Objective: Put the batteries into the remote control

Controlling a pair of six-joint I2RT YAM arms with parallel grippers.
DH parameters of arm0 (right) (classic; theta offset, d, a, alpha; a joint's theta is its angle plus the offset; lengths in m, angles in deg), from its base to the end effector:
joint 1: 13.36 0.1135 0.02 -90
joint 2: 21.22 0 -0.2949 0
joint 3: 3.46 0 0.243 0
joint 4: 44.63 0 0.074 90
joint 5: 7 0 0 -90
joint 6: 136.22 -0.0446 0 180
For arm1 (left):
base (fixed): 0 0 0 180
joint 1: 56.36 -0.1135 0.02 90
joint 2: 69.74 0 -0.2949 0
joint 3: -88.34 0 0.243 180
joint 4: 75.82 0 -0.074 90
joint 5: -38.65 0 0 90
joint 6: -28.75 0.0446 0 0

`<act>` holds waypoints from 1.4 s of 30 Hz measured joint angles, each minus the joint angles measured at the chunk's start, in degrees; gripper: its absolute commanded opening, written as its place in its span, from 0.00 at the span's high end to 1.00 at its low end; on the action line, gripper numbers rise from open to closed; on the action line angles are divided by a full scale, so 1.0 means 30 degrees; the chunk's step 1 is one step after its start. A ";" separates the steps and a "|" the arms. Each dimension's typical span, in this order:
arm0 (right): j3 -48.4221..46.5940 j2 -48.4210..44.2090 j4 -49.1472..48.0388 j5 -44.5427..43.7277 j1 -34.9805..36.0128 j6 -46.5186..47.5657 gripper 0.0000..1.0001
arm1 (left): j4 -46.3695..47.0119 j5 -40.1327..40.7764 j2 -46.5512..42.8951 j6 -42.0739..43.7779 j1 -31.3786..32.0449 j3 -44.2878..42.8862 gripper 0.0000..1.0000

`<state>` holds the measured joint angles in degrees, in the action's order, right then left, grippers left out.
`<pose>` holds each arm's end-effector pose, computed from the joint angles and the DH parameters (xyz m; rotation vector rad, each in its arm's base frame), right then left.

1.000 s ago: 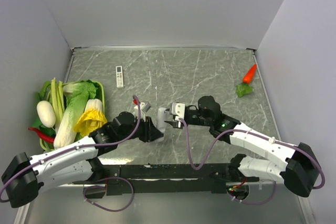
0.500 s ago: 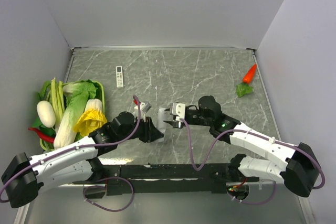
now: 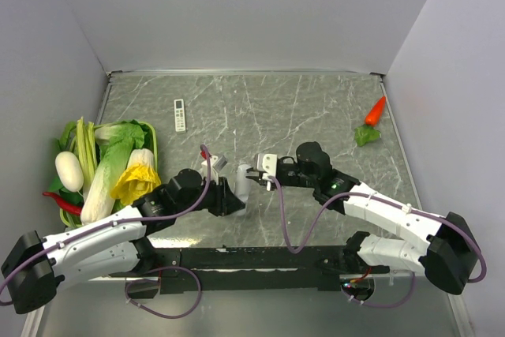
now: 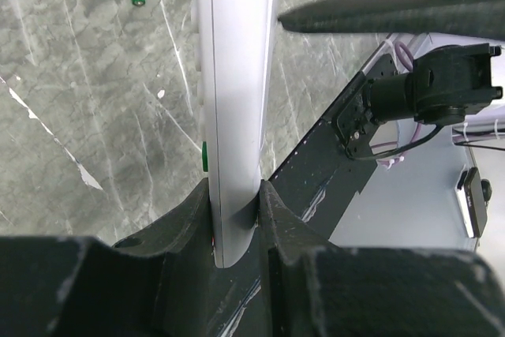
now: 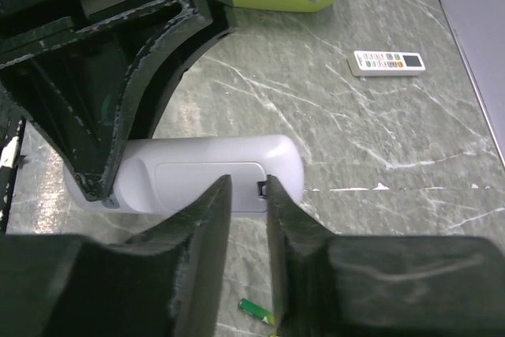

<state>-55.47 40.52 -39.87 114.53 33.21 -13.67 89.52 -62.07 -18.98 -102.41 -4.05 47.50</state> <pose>0.1400 0.1819 0.3042 -1.4454 1.1336 0.6724 0.1035 -0.1475 0.2510 0.3474 2.1877 -1.1762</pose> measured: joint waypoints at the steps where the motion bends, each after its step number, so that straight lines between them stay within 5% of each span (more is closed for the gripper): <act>1: -0.0044 0.0000 0.0058 0.0000 -0.0015 -0.0007 0.77 | -0.0044 -0.0029 0.0000 0.0000 0.0007 0.0000 0.99; 12: -0.0248 -0.0029 0.0568 -0.0291 -0.0036 0.0058 1.00 | -0.0430 0.0007 -0.0007 0.0087 0.0015 0.0000 0.99; 33: 0.0204 -0.1129 -0.0270 -0.2433 -0.0029 -0.0080 1.00 | -0.0015 0.0765 0.0925 -0.0211 -0.0459 0.0066 0.99; 42: 0.0882 -0.1151 -0.1035 -0.7278 -0.0029 -0.0947 1.00 | -0.0597 0.1333 0.0379 -0.1333 -0.2280 0.0590 0.99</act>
<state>-52.83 37.06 -42.97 92.69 33.12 -16.51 87.73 -58.07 -17.84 -106.41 -10.89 49.27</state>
